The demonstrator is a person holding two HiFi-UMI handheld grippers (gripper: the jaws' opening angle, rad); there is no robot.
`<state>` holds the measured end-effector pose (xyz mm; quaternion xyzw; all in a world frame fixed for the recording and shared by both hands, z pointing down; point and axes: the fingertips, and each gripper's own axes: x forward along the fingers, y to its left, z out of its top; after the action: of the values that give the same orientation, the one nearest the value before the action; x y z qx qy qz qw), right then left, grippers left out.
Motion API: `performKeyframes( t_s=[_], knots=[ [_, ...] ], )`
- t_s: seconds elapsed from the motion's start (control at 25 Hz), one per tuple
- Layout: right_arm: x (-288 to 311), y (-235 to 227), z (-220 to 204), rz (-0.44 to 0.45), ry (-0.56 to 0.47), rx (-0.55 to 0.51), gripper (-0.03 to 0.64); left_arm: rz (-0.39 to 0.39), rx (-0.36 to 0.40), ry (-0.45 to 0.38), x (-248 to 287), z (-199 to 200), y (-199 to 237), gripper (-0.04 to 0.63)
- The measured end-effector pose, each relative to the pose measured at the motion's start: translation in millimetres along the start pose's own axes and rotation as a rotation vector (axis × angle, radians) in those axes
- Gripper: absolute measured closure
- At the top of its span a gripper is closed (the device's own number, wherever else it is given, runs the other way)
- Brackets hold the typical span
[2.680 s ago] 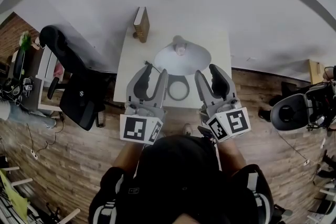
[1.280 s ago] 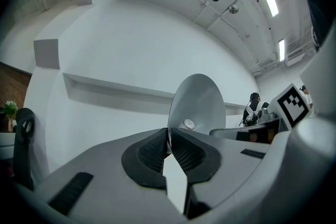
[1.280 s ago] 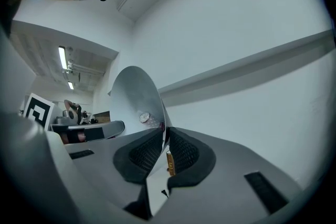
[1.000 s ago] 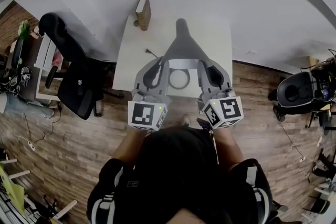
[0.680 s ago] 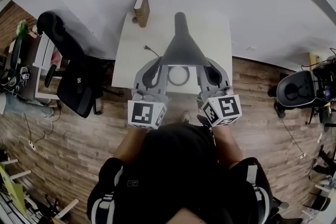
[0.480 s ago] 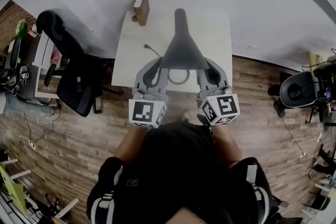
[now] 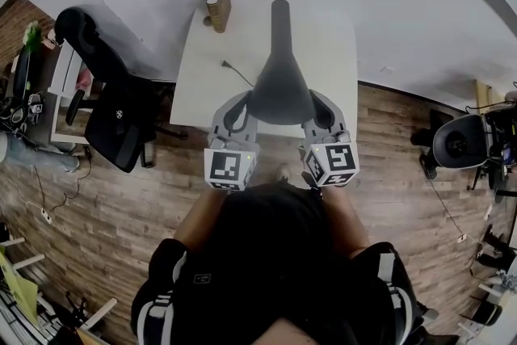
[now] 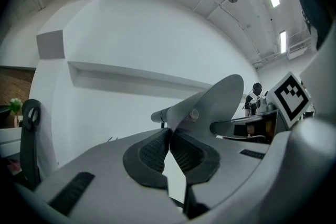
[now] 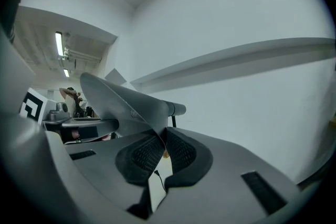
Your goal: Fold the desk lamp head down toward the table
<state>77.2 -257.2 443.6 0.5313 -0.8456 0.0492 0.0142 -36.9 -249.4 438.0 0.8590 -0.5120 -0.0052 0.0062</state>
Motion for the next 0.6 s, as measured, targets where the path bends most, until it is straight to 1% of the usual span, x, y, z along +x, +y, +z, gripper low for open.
performKeyframes(
  t_s=[0.36,0.6],
  knots=[
    [5.8,-4.6,-26.0,-0.007,0.04,-0.021,0.595,0.005,-0.014,0.028,4.0,-28.5,1.8,0.561],
    [9.2,-4.3,-30.2,-0.006,0.045,-0.035,0.595,0.008,-0.015,0.039,5.5,-33.4,4.6,0.561]
  ],
)
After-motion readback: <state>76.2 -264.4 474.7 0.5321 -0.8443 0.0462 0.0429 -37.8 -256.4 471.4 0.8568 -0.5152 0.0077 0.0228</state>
